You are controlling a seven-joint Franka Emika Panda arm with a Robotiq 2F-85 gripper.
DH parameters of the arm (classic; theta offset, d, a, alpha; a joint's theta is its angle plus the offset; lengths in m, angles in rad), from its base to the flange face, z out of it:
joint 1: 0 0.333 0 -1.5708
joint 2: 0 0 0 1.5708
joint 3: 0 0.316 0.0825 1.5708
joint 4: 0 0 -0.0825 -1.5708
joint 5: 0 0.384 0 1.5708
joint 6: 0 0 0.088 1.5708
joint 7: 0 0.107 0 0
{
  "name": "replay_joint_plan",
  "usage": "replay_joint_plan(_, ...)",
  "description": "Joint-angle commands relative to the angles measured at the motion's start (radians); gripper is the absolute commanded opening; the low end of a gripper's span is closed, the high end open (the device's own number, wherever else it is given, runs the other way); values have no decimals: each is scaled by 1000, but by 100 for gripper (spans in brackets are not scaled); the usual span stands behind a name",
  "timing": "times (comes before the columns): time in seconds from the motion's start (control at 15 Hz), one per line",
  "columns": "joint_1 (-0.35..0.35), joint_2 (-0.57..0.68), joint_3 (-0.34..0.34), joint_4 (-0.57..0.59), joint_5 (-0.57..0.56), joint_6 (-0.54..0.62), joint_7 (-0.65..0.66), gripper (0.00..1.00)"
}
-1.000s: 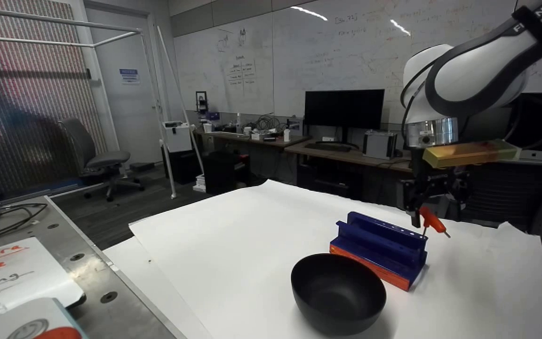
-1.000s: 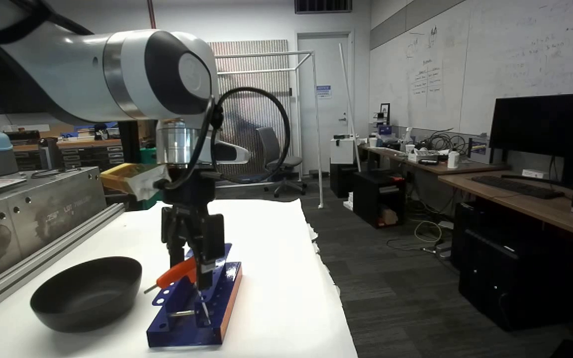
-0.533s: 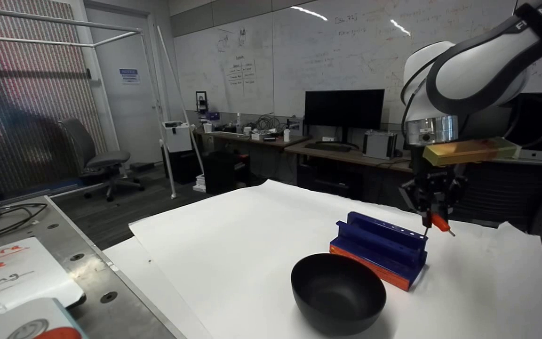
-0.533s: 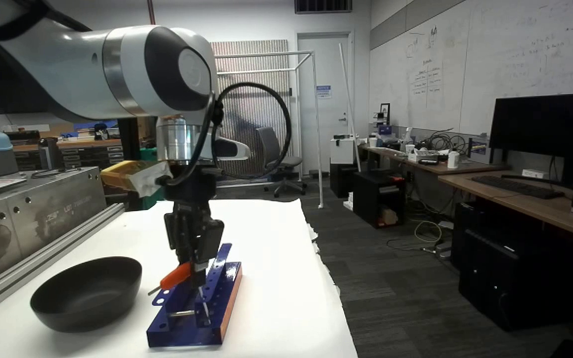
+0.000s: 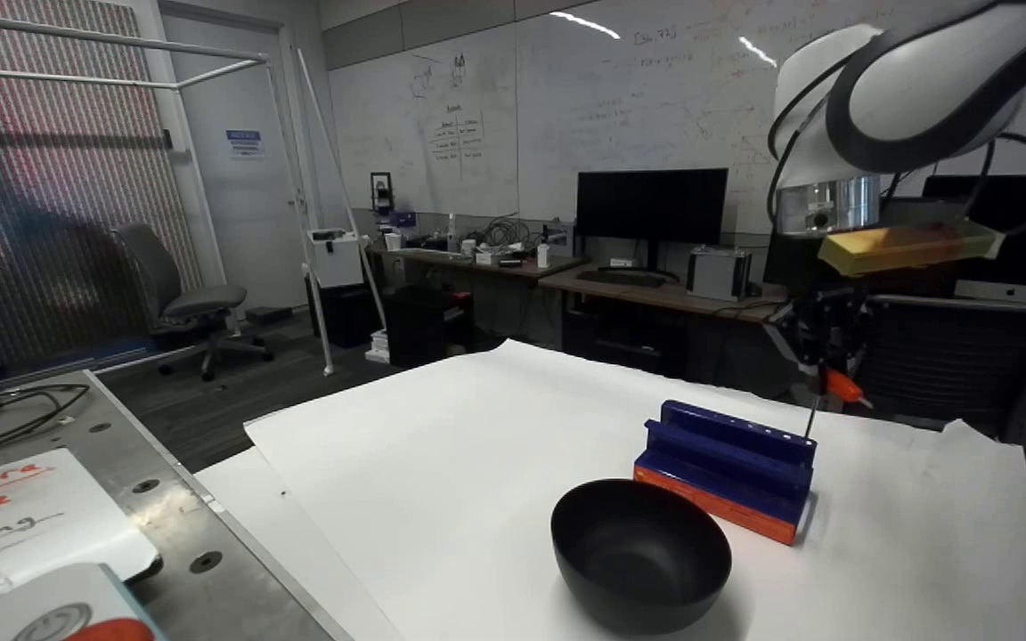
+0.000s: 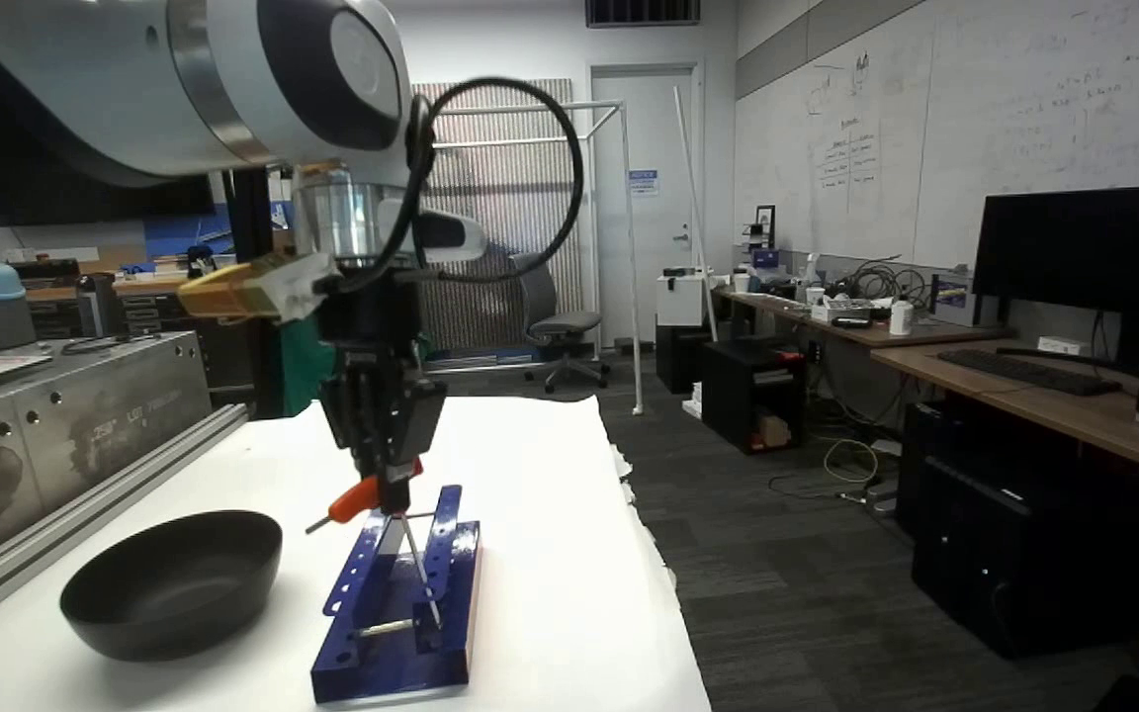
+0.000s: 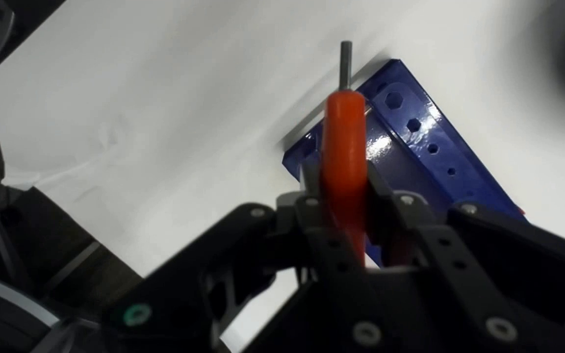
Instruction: Pick up the orange object and put it in the black bowl.
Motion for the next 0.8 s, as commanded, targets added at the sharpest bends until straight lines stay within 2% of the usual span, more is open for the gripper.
replay_joint_plan(0.0, 36, -142, -6, 39, 29, -107, -158, 9)
replay_joint_plan(0.27, 67, -180, -30, 106, 190, -208, -358, 9)
replay_joint_plan(0.53, 95, -135, -52, 82, 350, -178, -544, 7)
replay_joint_plan(0.73, 113, -42, -59, 61, 459, -149, -709, 7)
